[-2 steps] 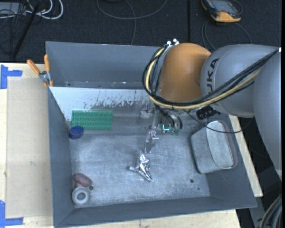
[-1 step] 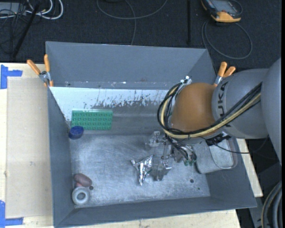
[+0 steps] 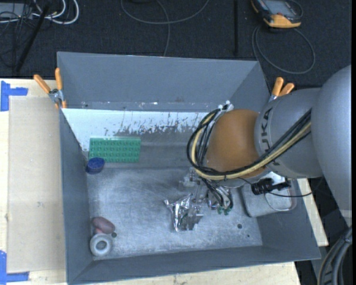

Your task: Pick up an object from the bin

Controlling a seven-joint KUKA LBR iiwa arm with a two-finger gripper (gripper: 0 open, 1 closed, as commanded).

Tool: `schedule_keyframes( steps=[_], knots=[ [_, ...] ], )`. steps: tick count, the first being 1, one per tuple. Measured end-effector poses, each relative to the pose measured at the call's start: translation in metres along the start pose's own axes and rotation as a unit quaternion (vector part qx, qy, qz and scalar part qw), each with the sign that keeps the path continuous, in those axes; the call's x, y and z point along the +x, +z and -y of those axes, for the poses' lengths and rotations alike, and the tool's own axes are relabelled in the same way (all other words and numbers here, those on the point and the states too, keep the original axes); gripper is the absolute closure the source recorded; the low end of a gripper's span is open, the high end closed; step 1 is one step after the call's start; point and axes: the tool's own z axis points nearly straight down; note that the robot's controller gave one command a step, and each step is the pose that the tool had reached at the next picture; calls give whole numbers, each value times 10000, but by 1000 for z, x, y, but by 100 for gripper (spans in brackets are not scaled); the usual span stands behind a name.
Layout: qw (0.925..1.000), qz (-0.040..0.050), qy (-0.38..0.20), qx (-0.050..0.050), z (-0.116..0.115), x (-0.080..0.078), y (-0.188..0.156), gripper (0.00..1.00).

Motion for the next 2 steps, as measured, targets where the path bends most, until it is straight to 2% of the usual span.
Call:
schedule_keyframes(
  steps=[1, 2],
  knots=[
    [10000, -6, 5, -12, -1, 1, 0, 100],
    [10000, 3, 56, -13, -15, -12, -77, 100]
  ],
)
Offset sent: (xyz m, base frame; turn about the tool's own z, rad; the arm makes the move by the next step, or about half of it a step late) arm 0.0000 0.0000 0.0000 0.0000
